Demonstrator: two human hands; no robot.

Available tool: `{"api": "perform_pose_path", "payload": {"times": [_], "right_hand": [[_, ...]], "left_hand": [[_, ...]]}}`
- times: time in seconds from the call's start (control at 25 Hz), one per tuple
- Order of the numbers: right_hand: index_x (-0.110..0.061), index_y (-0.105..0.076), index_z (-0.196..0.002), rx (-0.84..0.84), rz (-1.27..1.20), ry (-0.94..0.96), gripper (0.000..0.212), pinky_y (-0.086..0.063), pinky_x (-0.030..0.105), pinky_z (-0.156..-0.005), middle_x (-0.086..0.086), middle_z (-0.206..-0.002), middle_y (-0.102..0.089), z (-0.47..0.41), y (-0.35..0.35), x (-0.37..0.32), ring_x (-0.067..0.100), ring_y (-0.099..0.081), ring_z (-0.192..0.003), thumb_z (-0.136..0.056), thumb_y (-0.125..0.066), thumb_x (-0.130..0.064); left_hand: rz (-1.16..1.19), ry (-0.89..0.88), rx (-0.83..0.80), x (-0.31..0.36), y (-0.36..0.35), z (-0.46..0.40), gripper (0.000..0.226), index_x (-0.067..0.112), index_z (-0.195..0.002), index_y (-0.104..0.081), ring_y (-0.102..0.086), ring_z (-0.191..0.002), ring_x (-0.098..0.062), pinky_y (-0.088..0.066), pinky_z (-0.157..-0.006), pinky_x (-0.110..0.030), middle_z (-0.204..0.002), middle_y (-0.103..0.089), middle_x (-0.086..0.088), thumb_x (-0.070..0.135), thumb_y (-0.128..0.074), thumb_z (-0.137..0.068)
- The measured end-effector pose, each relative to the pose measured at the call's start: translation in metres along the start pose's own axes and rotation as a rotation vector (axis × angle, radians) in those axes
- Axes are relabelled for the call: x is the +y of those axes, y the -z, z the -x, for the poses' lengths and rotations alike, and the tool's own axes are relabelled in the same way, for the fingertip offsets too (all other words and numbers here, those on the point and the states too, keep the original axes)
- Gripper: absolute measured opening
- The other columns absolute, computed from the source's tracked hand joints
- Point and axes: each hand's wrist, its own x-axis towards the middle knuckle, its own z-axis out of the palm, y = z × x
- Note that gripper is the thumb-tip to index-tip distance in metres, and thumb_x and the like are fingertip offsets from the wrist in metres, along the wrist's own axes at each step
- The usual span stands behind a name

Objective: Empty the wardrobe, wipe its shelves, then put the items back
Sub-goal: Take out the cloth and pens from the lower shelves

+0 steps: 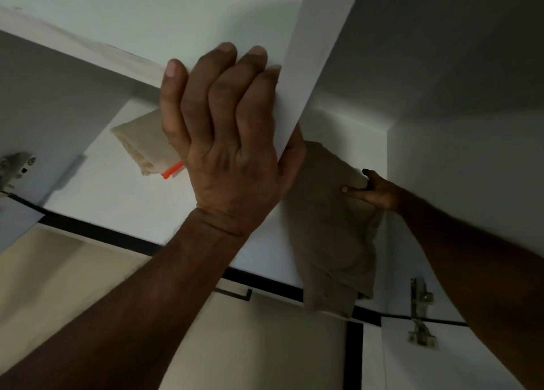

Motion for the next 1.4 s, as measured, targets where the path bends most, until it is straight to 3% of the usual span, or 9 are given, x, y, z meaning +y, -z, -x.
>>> {"api": "perform_pose_path", "payload": {"times": [0.12,0.32,0.6,0.8,0.92,1.08,1.16,1.28,1.4], "right_hand": [[-0.021,-0.048,-0.143,0.016,0.083,0.033,0.092,-0.042,0.043,-0.108,0.009,-0.143,-0.054,0.006,0.006,-0.006,0.032,-0.053,-0.127,-0.069,-0.075,-0.069],[-0.017,-0.057,-0.137,-0.022,0.154,0.127,0.076,-0.045,0.033,-0.098,0.009,-0.135,-0.061,0.066,0.019,-0.040,0.029,-0.059,-0.118,-0.074,-0.083,-0.051],[-0.014,-0.052,-0.139,-0.062,0.245,0.221,0.065,-0.043,0.029,-0.096,0.010,-0.136,-0.058,0.311,0.030,-0.109,0.028,-0.057,-0.120,-0.086,-0.072,-0.046],[-0.025,-0.066,-0.123,-0.224,0.474,0.307,0.062,-0.050,0.029,-0.086,0.002,-0.118,-0.069,0.492,0.058,-0.147,0.022,-0.066,-0.103,-0.073,-0.062,-0.061],[-0.026,-0.063,-0.117,-0.356,0.710,0.527,0.043,-0.044,0.028,-0.076,-0.003,-0.108,-0.070,0.565,0.057,-0.186,0.019,-0.065,-0.096,-0.083,-0.069,-0.052],[-0.029,-0.060,-0.120,-0.448,0.912,0.981,0.047,-0.034,0.024,-0.063,-0.002,-0.098,-0.069,0.633,0.039,-0.238,0.017,-0.064,-0.087,-0.083,-0.068,-0.055],[-0.033,-0.059,-0.108,-0.460,0.934,1.200,0.037,-0.027,0.020,-0.052,-0.005,-0.081,-0.066,0.656,0.031,-0.254,0.016,-0.061,-0.072,-0.080,-0.066,-0.055],[-0.036,-0.053,-0.096,-0.443,0.948,1.394,0.032,-0.029,0.017,-0.051,-0.012,-0.068,-0.057,0.683,0.026,-0.292,0.009,-0.058,-0.063,-0.075,-0.063,-0.060],[-0.036,-0.047,-0.093,-0.396,1.037,1.472,0.037,-0.038,0.021,-0.056,-0.014,-0.069,-0.057,0.705,0.014,-0.320,0.006,-0.056,-0.064,-0.075,-0.064,-0.063]], "left_hand": [[0.004,0.006,-0.047,-0.001,-0.001,0.001,0.052,0.010,-0.122,-0.042,-0.044,-0.121,-0.028,-0.034,-0.112,-0.059,-0.126,-0.043,-0.005,0.035,-0.068,-0.085],[-0.049,0.030,-0.091,0.003,0.003,0.000,0.053,0.007,-0.121,-0.048,-0.047,-0.124,-0.030,-0.013,-0.122,-0.041,-0.120,-0.067,-0.017,0.028,-0.075,-0.080],[0.019,0.095,-0.902,0.017,0.109,-0.061,0.073,0.008,-0.150,-0.040,-0.030,-0.149,-0.031,-0.014,-0.124,-0.046,-0.157,-0.039,-0.014,0.027,-0.069,-0.086],[0.375,0.656,-1.224,0.005,0.311,-0.086,0.072,0.019,-0.152,-0.037,-0.047,-0.135,-0.020,-0.045,-0.109,-0.038,-0.150,-0.044,-0.004,0.017,-0.070,-0.088],[0.330,0.677,-1.278,0.007,0.434,-0.098,0.080,0.022,-0.152,-0.035,-0.044,-0.136,-0.017,-0.044,-0.109,-0.041,-0.150,-0.043,0.000,0.018,-0.075,-0.083],[0.040,0.365,-1.335,0.004,0.529,-0.134,0.103,0.028,-0.156,-0.027,-0.012,-0.154,-0.026,-0.019,-0.124,-0.052,-0.165,-0.022,-0.005,0.037,-0.083,-0.070],[-0.097,0.261,-1.508,-0.009,0.563,-0.156,0.091,0.031,-0.149,-0.036,-0.022,-0.152,-0.025,-0.016,-0.124,-0.050,-0.161,-0.030,-0.002,0.047,-0.080,-0.071],[-0.230,0.442,-1.671,-0.017,0.629,-0.179,0.051,0.030,-0.127,-0.050,-0.061,-0.116,-0.020,-0.048,-0.098,-0.040,-0.125,-0.064,0.005,0.046,-0.070,-0.083],[-0.273,0.719,-1.461,0.003,0.699,-0.183,0.039,0.030,-0.118,-0.056,-0.066,-0.098,-0.017,-0.055,-0.084,-0.041,-0.111,-0.069,0.007,0.046,-0.069,-0.085]]}}
